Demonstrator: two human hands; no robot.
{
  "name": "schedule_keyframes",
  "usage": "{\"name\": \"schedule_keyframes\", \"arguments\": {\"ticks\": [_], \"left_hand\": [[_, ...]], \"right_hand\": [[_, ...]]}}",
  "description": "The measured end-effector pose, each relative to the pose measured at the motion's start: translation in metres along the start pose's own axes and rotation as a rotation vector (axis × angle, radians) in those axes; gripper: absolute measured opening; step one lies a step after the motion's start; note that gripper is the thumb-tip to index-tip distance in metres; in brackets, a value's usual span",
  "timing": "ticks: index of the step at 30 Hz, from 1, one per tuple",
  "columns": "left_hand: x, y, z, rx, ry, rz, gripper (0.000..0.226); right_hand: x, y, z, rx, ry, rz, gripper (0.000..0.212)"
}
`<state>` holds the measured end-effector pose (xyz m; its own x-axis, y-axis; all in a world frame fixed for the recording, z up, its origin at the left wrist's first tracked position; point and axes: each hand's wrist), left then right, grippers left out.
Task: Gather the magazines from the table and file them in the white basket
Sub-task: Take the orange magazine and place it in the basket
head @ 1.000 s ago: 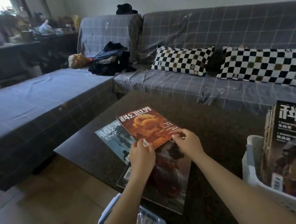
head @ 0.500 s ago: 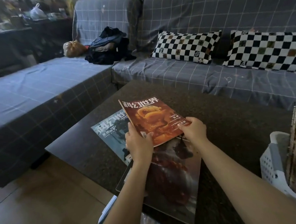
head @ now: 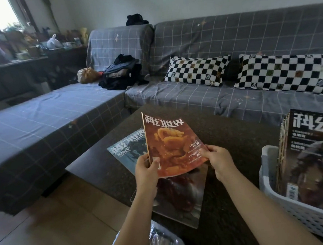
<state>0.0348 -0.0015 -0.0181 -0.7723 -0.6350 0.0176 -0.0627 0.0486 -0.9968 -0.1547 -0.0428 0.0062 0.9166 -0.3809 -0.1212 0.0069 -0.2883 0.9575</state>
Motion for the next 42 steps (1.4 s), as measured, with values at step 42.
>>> {"name": "schedule_keyframes", "arguments": {"ticks": [42], "left_hand": [[0.196, -0.029, -0.197, 0.413, 0.627, 0.334, 0.031]], "right_hand": [[-0.32, -0.013, -0.028, -0.306, -0.497, -0.222, 0.041]]}}
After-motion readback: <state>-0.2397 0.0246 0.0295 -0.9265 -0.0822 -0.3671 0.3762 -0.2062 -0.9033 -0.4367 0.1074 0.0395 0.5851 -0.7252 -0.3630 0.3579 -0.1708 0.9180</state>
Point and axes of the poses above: each hand's wrist, its own z-axis towards the middle knuckle, its own x-axis out of the palm, y = z × x, and after that the axes turned 12 degrees about -y, right-handed
